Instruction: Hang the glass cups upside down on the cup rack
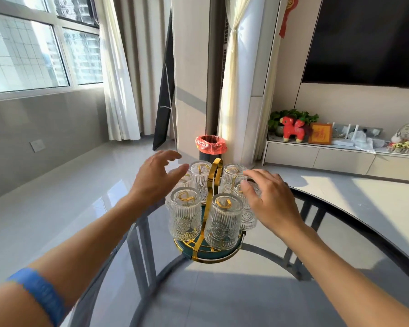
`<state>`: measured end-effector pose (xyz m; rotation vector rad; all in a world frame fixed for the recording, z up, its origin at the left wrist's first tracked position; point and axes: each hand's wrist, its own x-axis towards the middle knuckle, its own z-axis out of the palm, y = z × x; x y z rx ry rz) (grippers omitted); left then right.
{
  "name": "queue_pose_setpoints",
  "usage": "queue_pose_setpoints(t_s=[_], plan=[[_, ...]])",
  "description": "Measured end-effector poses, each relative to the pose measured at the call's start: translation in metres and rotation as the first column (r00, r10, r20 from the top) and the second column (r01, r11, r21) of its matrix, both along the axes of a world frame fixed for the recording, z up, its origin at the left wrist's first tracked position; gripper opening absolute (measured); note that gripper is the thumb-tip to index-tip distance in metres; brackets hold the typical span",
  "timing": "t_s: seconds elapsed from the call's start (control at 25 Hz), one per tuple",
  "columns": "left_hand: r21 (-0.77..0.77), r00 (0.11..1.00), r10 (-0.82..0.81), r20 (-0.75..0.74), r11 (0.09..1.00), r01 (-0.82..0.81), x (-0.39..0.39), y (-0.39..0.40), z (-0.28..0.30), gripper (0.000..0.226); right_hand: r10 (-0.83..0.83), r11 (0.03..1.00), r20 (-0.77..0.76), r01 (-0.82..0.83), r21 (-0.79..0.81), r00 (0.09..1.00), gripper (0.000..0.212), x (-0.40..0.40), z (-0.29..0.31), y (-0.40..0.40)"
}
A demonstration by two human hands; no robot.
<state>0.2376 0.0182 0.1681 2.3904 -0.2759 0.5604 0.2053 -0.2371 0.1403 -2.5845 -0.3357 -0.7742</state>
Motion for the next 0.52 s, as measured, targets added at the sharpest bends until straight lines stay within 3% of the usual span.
queue_pose_setpoints(t_s=[0.08, 0.16, 0.32, 0.52], plan=[[0.299, 0.961, -0.236, 0.143, 0.936, 0.185, -0.031, 0.002, -0.011, 0.046, 0.128, 0.985, 0.086, -0.116, -0.131, 0.988, 0.041, -0.025, -0.003, 0.016], [0.437, 0.937, -0.341, 0.079, 0.857, 0.275, -0.052, 0.004, -0.034, 0.052, 0.186, 0.956, 0.033, -0.173, -0.238, 0.982, 0.043, -0.037, -0.012, 0.027], [0.343, 0.969, -0.246, 0.015, 0.912, 0.226, -0.077, 0.013, -0.048, 0.060, 0.132, 0.957, -0.090, -0.151, -0.248, 0.987, 0.049, -0.054, -0.022, 0.030], [0.422, 0.979, -0.202, -0.039, 0.884, 0.200, -0.091, 0.011, -0.041, 0.065, 0.117, 0.958, -0.168, -0.155, -0.241, 0.979, 0.059, -0.074, -0.016, 0.034]])
